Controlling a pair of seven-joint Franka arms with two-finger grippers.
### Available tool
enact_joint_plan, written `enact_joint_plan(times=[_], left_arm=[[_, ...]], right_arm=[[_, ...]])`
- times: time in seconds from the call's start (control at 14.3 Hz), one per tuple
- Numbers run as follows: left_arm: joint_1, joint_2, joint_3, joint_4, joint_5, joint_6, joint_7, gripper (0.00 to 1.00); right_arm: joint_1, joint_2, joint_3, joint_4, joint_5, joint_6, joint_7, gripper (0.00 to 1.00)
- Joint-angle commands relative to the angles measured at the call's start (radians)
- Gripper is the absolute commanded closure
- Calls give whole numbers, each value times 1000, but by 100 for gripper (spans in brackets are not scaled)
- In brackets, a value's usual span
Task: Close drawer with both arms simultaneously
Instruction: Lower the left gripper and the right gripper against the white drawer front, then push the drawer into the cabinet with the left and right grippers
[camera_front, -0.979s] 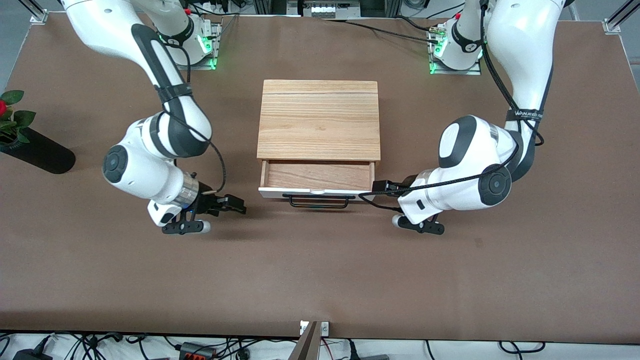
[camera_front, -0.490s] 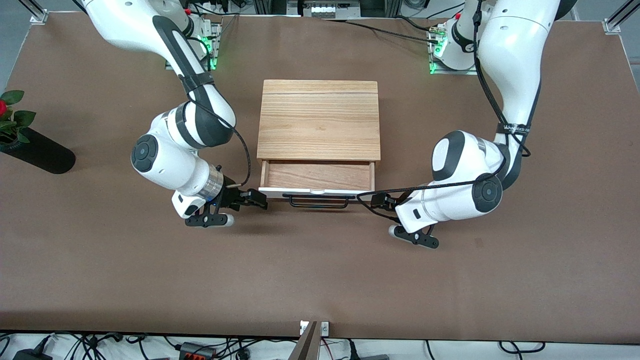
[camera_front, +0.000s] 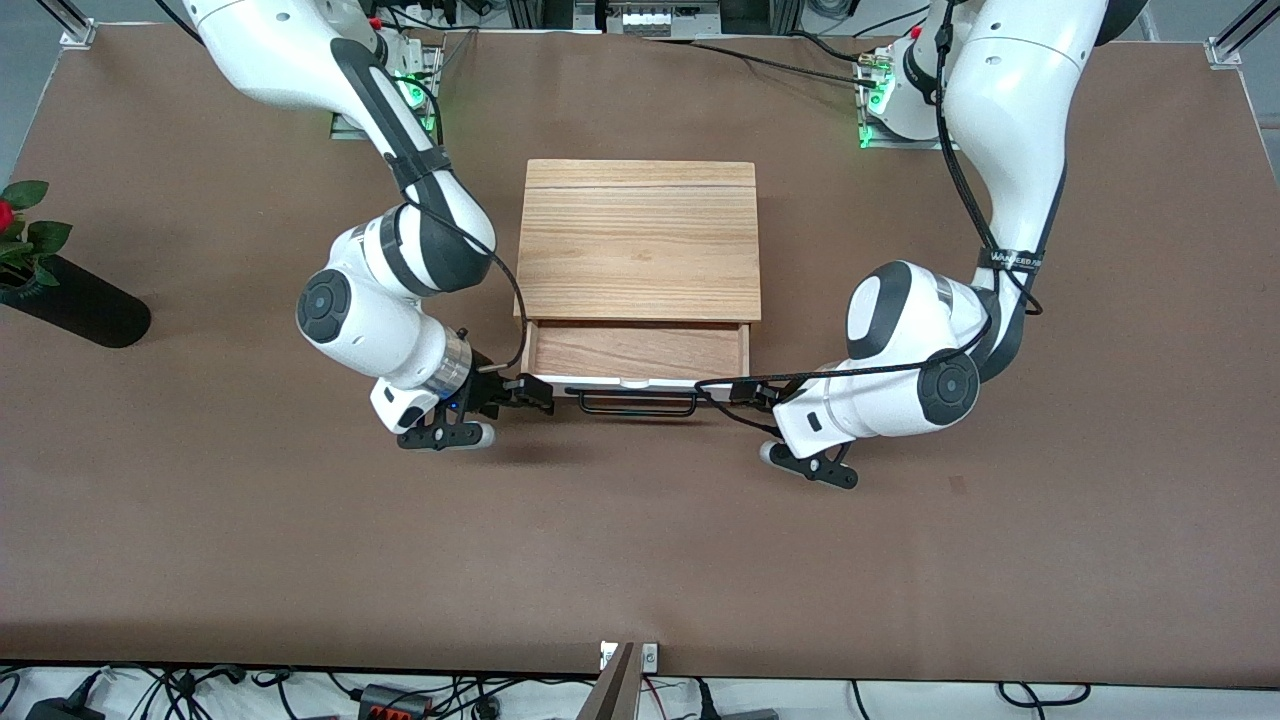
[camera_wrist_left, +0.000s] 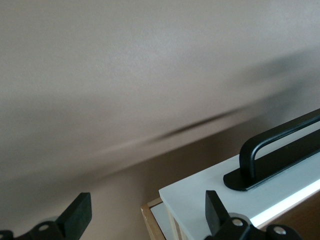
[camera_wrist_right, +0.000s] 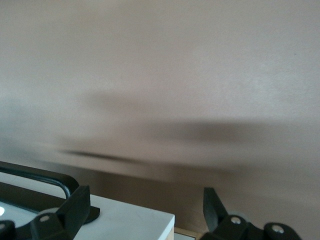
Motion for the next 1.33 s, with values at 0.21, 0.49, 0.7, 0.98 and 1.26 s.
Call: enact_joint_plan(times=[0.21, 0.49, 0.7, 0.98, 1.26], left_arm=[[-7, -5, 4, -1, -21, -87, 12, 0], [-26, 2, -22, -24, -21, -113, 8, 0], [-29, 2, -22, -38, -23, -115, 8, 0], [-26, 2, -42, -62, -32, -156, 8, 0], [-20, 8, -42, -65, -69, -194, 8, 0]], right_arm=[[16, -1, -4, -30, 15, -1, -3, 0], [25, -1, -4, -30, 15, -103, -2, 0], [25, -3, -4, -28, 15, -164, -11, 0], [30, -1, 5, -27, 15, -257, -9, 0], [45, -1, 9, -28, 15, -300, -8, 0]])
